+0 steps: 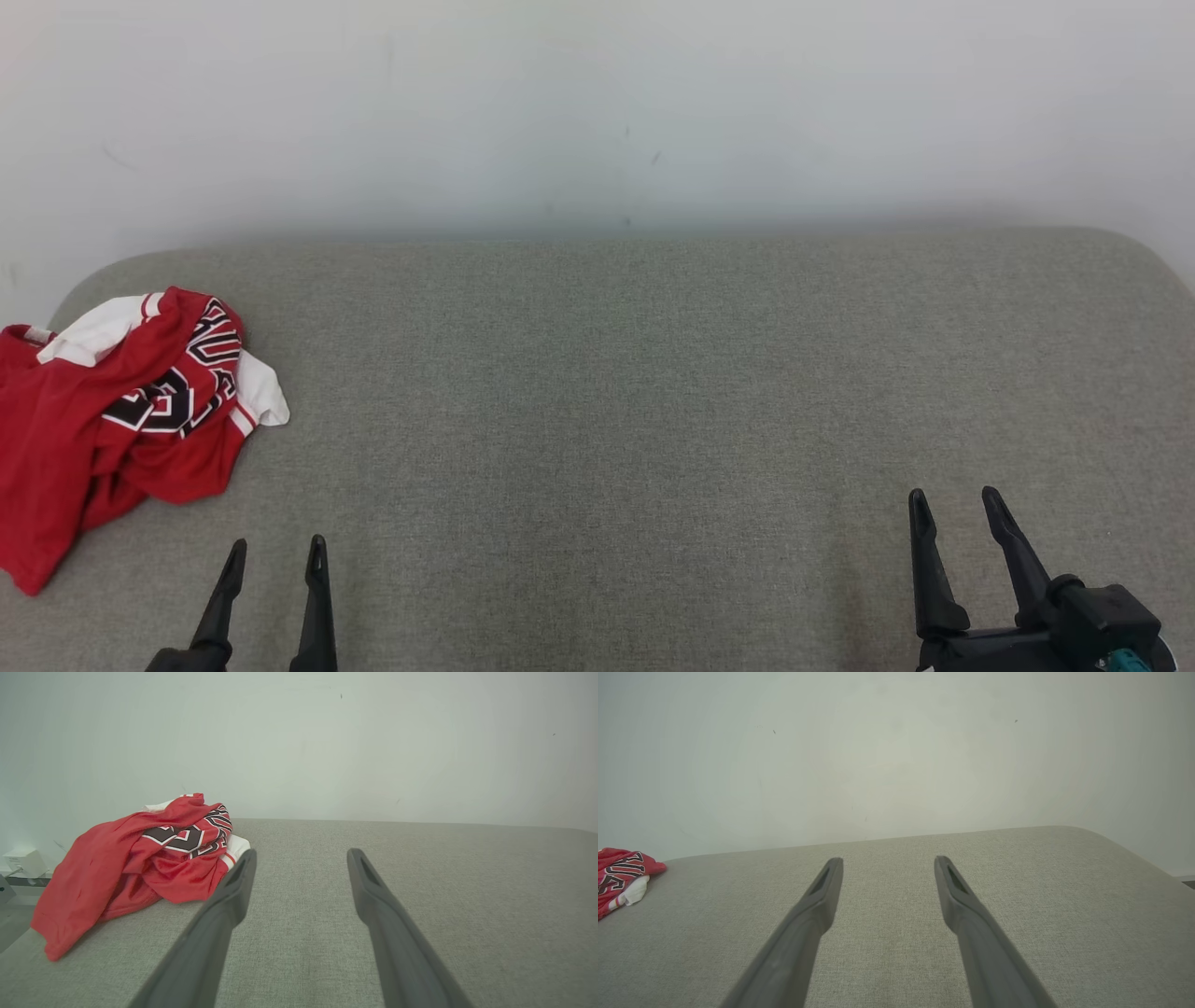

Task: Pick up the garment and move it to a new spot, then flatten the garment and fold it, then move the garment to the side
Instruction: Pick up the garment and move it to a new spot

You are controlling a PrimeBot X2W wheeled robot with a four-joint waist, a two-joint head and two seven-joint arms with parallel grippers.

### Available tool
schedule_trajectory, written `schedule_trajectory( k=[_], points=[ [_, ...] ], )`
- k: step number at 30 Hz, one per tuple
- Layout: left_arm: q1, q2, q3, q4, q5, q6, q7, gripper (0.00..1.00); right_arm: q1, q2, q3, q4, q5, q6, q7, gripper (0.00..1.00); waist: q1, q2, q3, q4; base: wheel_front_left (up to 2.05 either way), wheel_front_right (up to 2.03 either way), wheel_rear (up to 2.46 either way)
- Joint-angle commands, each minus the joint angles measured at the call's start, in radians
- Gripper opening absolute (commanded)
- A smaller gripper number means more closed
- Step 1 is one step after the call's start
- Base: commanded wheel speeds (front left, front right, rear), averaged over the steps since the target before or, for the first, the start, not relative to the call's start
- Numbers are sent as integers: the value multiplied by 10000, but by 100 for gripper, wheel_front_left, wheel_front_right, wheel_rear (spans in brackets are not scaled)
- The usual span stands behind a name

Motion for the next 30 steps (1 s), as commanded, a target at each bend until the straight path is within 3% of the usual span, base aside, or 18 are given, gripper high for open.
schedule_trajectory(
  k=[1, 9, 16, 30],
  points=[
    [29, 41, -3, 30, -45, 52, -13, 100, 110, -23, -18, -27, 4, -21, 8, 100, 0, 0, -2, 9, 0, 0, 0],
    [-122, 109, -128, 123, -73, 41, 2, 100, 115, -22, -55, -36, 60, -21, 40, 100, 0, 0, -8, 217, 0, 0, 0],
    [-266, 195, -266, 210, -53, 63, 59, 100, 198, -22, -56, 79, 157, -21, -18, 100, 0, 0, -30, 879, 0, 0, 0],
    [-141, 397, -238, 129, -157, 293, 224, 100, 197, -23, 130, 475, 344, -21, -199, 100, 0, 0, -161, 2972, 0, 0, 0]
  ],
)
